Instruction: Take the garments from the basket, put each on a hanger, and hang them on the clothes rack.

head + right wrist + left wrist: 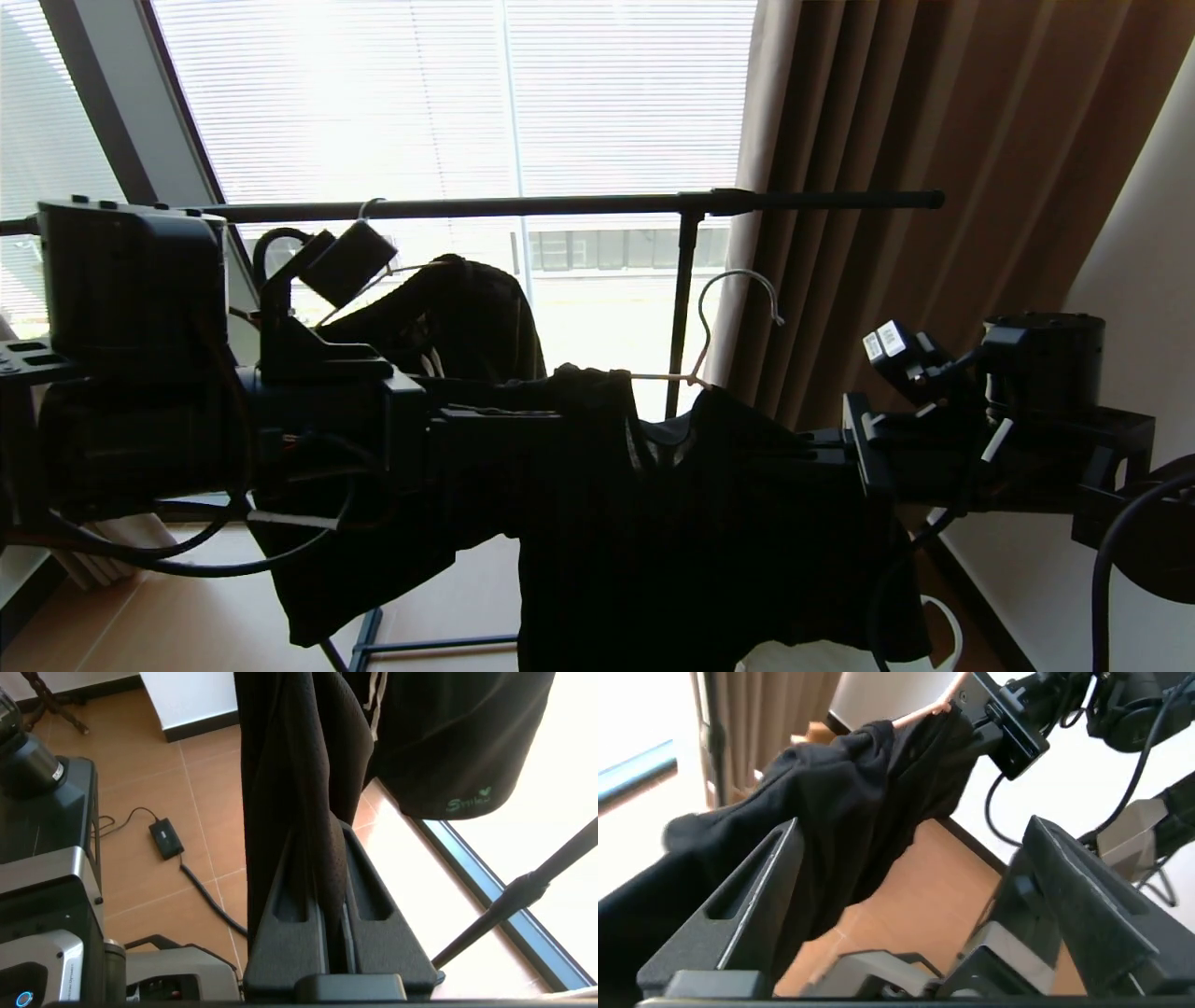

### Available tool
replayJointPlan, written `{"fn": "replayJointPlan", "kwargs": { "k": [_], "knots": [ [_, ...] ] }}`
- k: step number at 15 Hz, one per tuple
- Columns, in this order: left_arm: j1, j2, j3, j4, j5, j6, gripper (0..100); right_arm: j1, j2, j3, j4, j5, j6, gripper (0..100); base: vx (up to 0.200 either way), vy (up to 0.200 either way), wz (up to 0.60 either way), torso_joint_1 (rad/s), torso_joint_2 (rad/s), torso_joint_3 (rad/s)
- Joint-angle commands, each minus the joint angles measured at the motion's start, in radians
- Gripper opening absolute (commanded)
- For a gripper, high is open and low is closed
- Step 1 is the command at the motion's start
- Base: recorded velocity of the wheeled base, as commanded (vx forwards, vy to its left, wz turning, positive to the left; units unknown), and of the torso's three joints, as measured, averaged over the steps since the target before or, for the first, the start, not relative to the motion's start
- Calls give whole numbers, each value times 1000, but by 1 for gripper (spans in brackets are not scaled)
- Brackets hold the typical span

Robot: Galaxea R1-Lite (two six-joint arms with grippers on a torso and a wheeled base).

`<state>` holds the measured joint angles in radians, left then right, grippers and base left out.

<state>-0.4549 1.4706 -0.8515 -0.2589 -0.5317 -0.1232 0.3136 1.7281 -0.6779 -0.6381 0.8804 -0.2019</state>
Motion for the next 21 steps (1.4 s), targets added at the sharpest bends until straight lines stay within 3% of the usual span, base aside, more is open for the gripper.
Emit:
{"fn": "replayJointPlan", "kwargs": {
  "k": [1,5,7,9,11,14,21],
  "knots": [
    [122,-46,97,-51,-57,62,100,-7,-1,0,0,2,-2,0,0,0,0,0,0,0],
    [331,-24,152,-111,-329,135,100,-8,-1,9,0,3,-4,0,0,0,0,0,0,0],
    [459,36,216,-223,-590,154,100,-22,1,20,-2,9,-17,0,0,0,0,0,0,0],
    [530,100,292,-335,-740,172,100,-39,1,27,0,14,-53,0,0,0,0,0,0,0],
    [559,158,325,-431,-751,208,100,-44,-1,34,-2,34,-76,0,0,0,0,0,0,0],
    [565,247,330,-497,-752,221,100,-73,-5,34,0,143,-79,0,0,0,0,0,0,0],
    [553,310,338,-549,-768,220,100,-65,-7,49,0,153,-94,0,0,0,0,0,0,0]
  ]
}}
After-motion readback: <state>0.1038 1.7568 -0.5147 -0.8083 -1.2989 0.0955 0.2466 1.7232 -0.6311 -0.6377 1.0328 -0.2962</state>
